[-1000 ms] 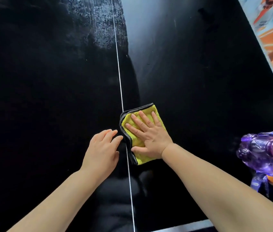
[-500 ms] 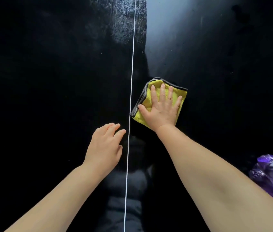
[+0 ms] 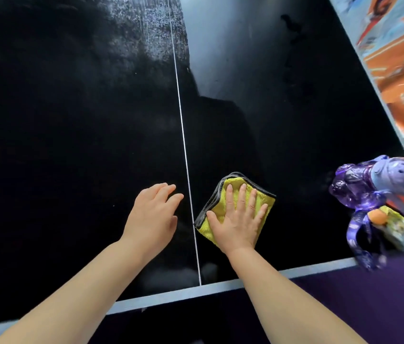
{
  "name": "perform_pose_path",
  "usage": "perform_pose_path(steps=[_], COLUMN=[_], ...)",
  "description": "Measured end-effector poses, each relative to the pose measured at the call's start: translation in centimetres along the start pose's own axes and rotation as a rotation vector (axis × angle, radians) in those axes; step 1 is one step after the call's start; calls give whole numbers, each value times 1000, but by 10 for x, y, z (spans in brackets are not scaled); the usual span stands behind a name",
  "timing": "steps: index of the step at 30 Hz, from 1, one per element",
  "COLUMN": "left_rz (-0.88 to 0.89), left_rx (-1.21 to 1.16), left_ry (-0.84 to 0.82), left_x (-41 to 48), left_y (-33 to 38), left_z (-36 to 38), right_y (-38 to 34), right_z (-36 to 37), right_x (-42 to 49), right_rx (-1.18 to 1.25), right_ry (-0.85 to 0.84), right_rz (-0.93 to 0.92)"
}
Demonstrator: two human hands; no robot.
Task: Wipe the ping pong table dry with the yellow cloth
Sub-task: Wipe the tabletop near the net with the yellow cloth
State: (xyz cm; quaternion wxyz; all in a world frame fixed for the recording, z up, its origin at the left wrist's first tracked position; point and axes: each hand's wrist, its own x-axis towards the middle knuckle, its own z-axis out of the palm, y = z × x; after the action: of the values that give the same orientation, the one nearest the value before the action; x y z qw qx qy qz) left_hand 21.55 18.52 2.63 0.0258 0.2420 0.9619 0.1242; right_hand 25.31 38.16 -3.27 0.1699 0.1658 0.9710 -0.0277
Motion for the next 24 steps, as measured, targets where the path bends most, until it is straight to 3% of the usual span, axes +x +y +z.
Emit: perform_pose_path(steps=[6, 12, 18, 24], left_rz=[88, 173, 167, 118], left_rx=[10, -1, 0, -8], left_ry=[-8, -29, -69, -92], left_x=[-28, -24, -1, 56], left_y=[11, 29, 35, 44], left_z=[-7, -6, 6, 23], right_y=[13, 52, 97, 111], right_z=[27, 34, 18, -14], right_x=[-61, -75, -31, 52], right_rx=[16, -99, -242, -309], right_ry=[37, 44, 9, 3], right_rz=[-17, -274, -601, -744])
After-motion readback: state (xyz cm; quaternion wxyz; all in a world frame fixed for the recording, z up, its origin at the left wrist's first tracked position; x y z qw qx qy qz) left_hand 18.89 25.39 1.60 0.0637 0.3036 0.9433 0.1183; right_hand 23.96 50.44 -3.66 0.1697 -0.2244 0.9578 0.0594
